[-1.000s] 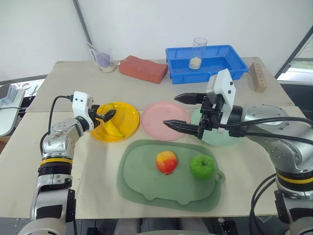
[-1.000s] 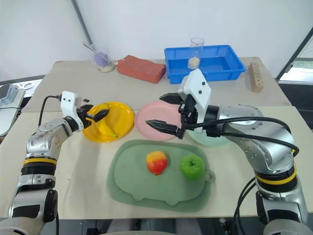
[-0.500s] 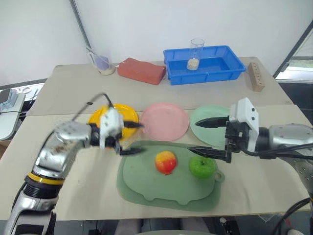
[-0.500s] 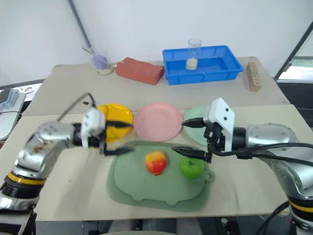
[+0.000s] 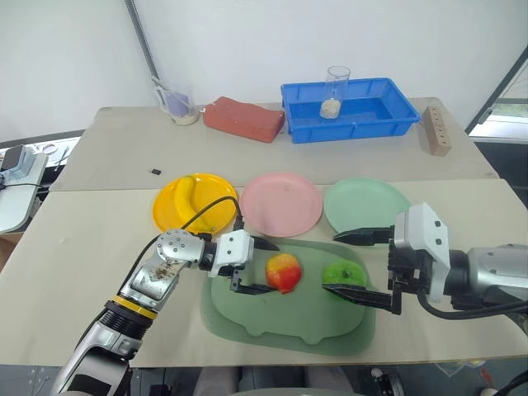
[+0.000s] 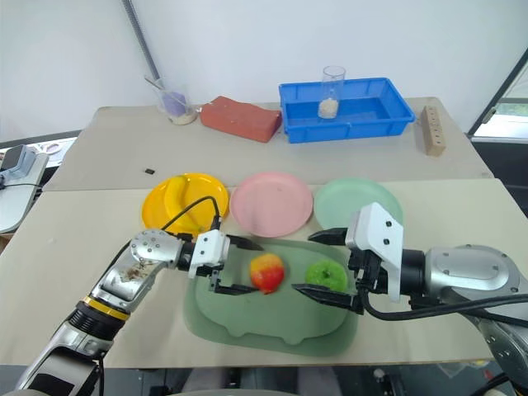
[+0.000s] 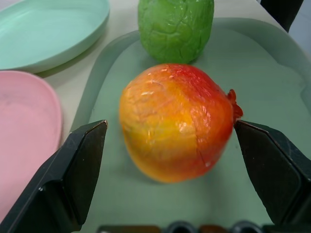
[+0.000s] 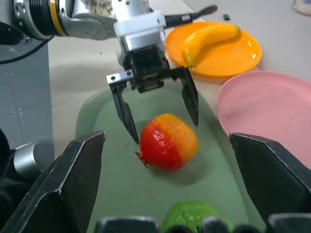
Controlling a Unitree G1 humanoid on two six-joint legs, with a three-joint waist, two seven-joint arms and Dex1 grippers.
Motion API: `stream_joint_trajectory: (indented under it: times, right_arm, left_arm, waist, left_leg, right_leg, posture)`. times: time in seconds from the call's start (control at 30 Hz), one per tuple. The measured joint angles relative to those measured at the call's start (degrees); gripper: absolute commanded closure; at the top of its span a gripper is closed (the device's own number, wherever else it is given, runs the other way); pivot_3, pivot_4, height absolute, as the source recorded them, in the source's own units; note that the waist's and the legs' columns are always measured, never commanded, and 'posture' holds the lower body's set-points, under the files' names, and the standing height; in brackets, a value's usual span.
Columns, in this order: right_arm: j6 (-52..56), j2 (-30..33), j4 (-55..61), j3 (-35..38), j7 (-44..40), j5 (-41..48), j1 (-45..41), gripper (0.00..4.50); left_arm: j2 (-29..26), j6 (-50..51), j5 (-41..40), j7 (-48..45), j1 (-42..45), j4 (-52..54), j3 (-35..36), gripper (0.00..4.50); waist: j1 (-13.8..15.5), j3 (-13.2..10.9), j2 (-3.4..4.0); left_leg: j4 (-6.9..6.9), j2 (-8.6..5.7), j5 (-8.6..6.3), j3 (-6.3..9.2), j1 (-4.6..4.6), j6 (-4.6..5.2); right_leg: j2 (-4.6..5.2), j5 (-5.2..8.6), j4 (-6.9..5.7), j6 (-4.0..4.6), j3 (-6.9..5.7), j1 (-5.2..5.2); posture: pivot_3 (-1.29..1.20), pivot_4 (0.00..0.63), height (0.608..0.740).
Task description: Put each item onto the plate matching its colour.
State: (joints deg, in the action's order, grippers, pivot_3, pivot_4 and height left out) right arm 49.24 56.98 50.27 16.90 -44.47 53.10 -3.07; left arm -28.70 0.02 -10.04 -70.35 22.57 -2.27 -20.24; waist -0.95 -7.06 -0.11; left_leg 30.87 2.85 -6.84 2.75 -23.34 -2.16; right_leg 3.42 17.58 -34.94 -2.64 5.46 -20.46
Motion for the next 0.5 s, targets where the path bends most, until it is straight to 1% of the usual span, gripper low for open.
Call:
stream_joint_trajectory:
  times: [0.07, 0.1, 0.13, 0.17, 0.23, 0.27, 0.3, 0.37, 0.5]
  right_arm:
    - [0.5, 0.4, 0.7, 0.3, 1.1, 1.4, 0.4, 0.0]
    - [0.8, 0.6, 1.0, 0.4, 1.5, 2.0, 0.6, 0.0]
    - [1.0, 0.9, 1.1, 0.5, 2.0, 2.4, 0.9, 0.0]
    - [1.1, 1.0, 1.1, 0.5, 2.3, 2.4, 1.1, 0.0]
    - [1.1, 1.3, 1.1, 0.6, 3.0, 3.1, 1.2, 0.0]
    - [1.1, 1.4, 1.1, 0.8, 3.2, 3.4, 1.2, 0.0]
    - [1.1, 1.8, 1.1, 0.8, 3.4, 3.7, 1.1, 0.0]
    - [1.1, 2.2, 1.0, 0.8, 3.5, 4.1, 1.1, 0.0]
    - [1.1, 2.3, 0.6, 0.7, 3.7, 4.5, -0.3, 0.0]
  left_arm:
    - [0.6, 0.0, 0.0, 0.0, 0.5, -0.2, 0.0, 0.05]
    - [0.9, 0.1, 0.1, 0.0, 1.0, -0.3, 0.0, 0.29]
    - [1.2, 0.2, 0.2, 0.0, 1.5, -0.4, 0.0, 0.64]
    - [1.4, 0.2, 0.2, 0.0, 1.8, -0.5, 0.0, 0.88]
    - [1.9, 0.5, 0.3, 0.0, 2.3, -0.6, -0.1, 1.78]
    - [2.1, 0.7, 0.3, 0.0, 2.3, -0.6, -0.1, 2.03]
    - [2.1, 1.0, 0.3, 0.0, 2.3, -0.6, -0.1, 2.19]
    - [2.1, 1.2, 0.3, 0.0, 2.3, -0.6, -0.1, 2.33]
    - [2.1, 1.6, 0.0, 0.1, 2.2, -0.6, 0.1, 2.4]
  waist:
    - [0.0, 0.0, 0.0]
    - [0.1, 0.0, 0.0]
    - [0.1, 0.0, 0.0]
    - [0.1, 0.0, 0.0]
    - [0.1, 0.0, 0.0]
    - [0.1, 0.0, 0.0]
    - [0.1, 0.0, 0.0]
    - [0.1, 0.0, 0.0]
    - [0.0, 0.0, 0.0]
  left_leg:
    - [0.01, 0.0, 0.0, 0.01, 0.0, 0.0]
    - [0.02, 0.0, 0.0, 0.0, -0.01, 0.0]
    - [0.03, -0.01, 0.0, 0.0, -0.01, 0.0]
    - [0.04, -0.01, 0.0, 0.0, -0.02, 0.0]
    - [0.05, -0.02, 0.0, 0.01, -0.01, 0.0]
    - [0.05, -0.02, 0.0, 0.01, -0.01, 0.0]
    - [0.05, -0.02, 0.0, 0.02, 0.01, 0.0]
    - [0.05, -0.02, 0.01, 0.02, 0.04, 0.01]
    - [0.05, -0.02, 0.0, 0.02, 0.04, 0.0]
  right_leg:
    - [0.0, 0.0, 0.0, 0.0, 0.0, 0.02]
    - [0.0, 0.0, 0.02, 0.0, 0.0, 0.03]
    - [0.0, 0.0, 0.03, 0.0, 0.0, 0.03]
    - [0.01, 0.0, 0.03, 0.0, 0.0, 0.04]
    - [0.01, 0.0, 0.04, 0.0, 0.01, 0.06]
    - [0.01, 0.0, 0.04, 0.0, 0.0, 0.07]
    - [0.01, 0.0, 0.03, 0.0, 0.0, 0.08]
    - [0.01, 0.0, 0.03, 0.0, -0.01, 0.1]
    - [0.01, 0.0, 0.04, 0.0, -0.01, 0.1]
  posture:
    - [0.0, 0.15, 0.74]
    - [0.0, 0.15, 0.74]
    - [0.0, 0.15, 0.74]
    - [0.0, 0.15, 0.74]
    - [0.0, 0.15, 0.74]
    - [0.0, 0.15, 0.74]
    - [0.0, 0.15, 0.74]
    - [0.0, 0.15, 0.74]
    - [0.0, 0.15, 0.74]
